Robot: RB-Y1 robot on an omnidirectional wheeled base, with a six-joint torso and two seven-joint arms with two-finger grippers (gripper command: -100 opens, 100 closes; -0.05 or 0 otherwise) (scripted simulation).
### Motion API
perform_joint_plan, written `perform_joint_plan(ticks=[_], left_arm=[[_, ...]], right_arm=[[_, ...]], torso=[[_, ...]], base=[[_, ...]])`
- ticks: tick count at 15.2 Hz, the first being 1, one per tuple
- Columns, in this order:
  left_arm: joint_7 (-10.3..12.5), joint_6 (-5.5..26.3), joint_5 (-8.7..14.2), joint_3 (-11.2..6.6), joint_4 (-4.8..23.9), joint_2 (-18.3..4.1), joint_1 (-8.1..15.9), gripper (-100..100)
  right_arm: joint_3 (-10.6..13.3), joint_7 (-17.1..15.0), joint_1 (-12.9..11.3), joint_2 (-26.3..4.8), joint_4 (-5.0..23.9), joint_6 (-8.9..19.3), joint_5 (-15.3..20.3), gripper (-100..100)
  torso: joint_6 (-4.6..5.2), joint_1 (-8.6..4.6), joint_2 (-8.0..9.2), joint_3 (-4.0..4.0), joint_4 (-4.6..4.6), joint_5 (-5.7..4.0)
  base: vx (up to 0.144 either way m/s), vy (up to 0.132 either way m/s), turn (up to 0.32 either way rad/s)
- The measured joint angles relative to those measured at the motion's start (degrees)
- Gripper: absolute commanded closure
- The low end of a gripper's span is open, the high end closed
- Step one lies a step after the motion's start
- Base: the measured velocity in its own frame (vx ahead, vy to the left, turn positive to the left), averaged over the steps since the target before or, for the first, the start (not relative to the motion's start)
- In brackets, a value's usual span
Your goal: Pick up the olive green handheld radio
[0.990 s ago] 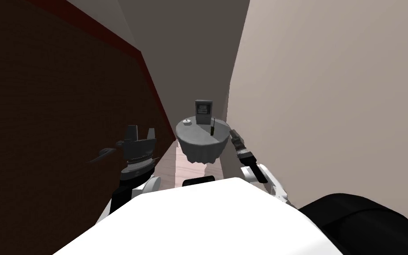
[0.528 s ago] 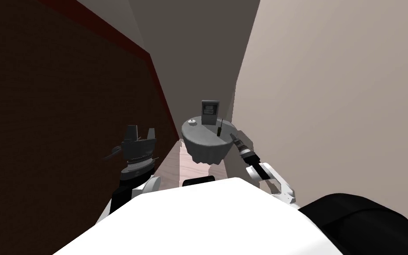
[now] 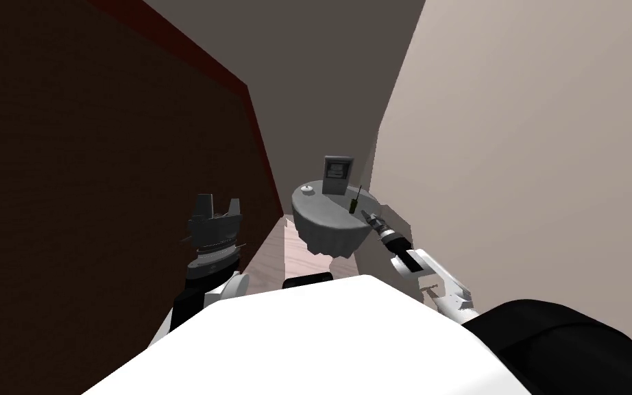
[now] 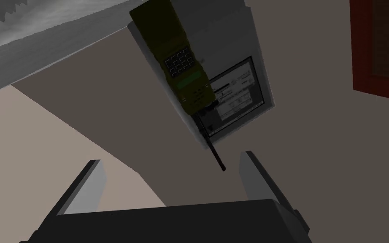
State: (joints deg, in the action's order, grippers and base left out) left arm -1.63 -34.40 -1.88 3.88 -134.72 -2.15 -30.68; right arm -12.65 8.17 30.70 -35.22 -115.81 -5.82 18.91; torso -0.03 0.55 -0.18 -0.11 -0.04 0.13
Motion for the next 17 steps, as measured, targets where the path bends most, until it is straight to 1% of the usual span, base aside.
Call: perform_joint_plan(ticks=[2, 3, 5, 7, 11, 13, 14, 15, 16, 17], left_arm=[[0.0, 0.0, 0.0, 0.00, 0.0, 0.0, 0.0, 0], [0.0, 0.0, 0.0, 0.00, 0.0, 0.0, 0.0, 0], [0.0, 0.0, 0.0, 0.00, 0.0, 0.0, 0.0, 0], [0.0, 0.0, 0.0, 0.01, 0.0, 0.0, 0.0, 0], [0.0, 0.0, 0.0, 0.01, 0.0, 0.0, 0.0, 0], [0.0, 0.0, 0.0, 0.00, 0.0, 0.0, 0.0, 0], [0.0, 0.0, 0.0, 0.01, 0.0, 0.0, 0.0, 0], [0.0, 0.0, 0.0, 0.01, 0.0, 0.0, 0.0, 0], [0.0, 0.0, 0.0, 0.00, 0.0, 0.0, 0.0, 0], [0.0, 0.0, 0.0, 0.00, 0.0, 0.0, 0.0, 0]], right_arm=[[-1.7, 1.0, 0.6, -2.5, 1.5, 1.4, 1.4, -100], [-2.1, 1.5, 0.7, -3.1, 2.0, 2.2, 2.0, -100], [-3.4, 2.6, 0.8, -4.8, 3.9, 3.3, 3.3, -100], [-4.0, 4.0, -0.3, -6.8, 6.3, 5.4, 5.2, -100], [-7.0, 6.7, 0.6, -10.3, 9.7, 8.3, 8.3, -100], [-8.1, 7.9, 0.5, -11.4, 11.5, 9.4, 9.9, -100], [-8.8, 8.4, 0.6, -12.7, 12.5, 10.2, 10.5, -100], [-9.4, 9.0, 0.4, -13.4, 13.5, 10.9, 11.2, -100], [-10.1, 9.6, 1.0, -13.5, 13.9, 11.4, 12.0, -100], [-10.3, 9.9, 1.2, -13.5, 13.9, 11.6, 12.2, -100]], torso=[[0.00, 0.18, 0.04, 0.02, 0.01, 0.03], [0.01, 0.18, 0.03, 0.02, 0.01, 0.04], [0.01, 0.12, 0.01, 0.00, 0.00, 0.03], [-0.01, 0.24, -0.06, -0.04, -0.01, 0.05], [0.01, 0.29, -0.06, -0.03, -0.01, 0.07], [0.00, 0.22, 0.05, 0.02, 0.01, 0.05], [0.00, 0.24, 0.05, 0.03, 0.01, 0.07], [0.01, 0.27, 0.03, 0.02, 0.01, 0.06], [0.02, 0.24, 0.03, 0.02, 0.01, 0.06], [0.03, 0.06, 0.09, 0.05, 0.02, 0.03]], base=[[0.046, 0.179, 0.094], [0.059, 0.156, 0.078], [0.059, 0.157, 0.118], [0.073, 0.201, 0.119], [0.072, 0.185, 0.093], [0.045, 0.169, 0.107], [0.063, 0.185, 0.099], [0.069, 0.166, 0.084], [0.041, 0.092, 0.019], [-0.003, 0.018, -0.059]])
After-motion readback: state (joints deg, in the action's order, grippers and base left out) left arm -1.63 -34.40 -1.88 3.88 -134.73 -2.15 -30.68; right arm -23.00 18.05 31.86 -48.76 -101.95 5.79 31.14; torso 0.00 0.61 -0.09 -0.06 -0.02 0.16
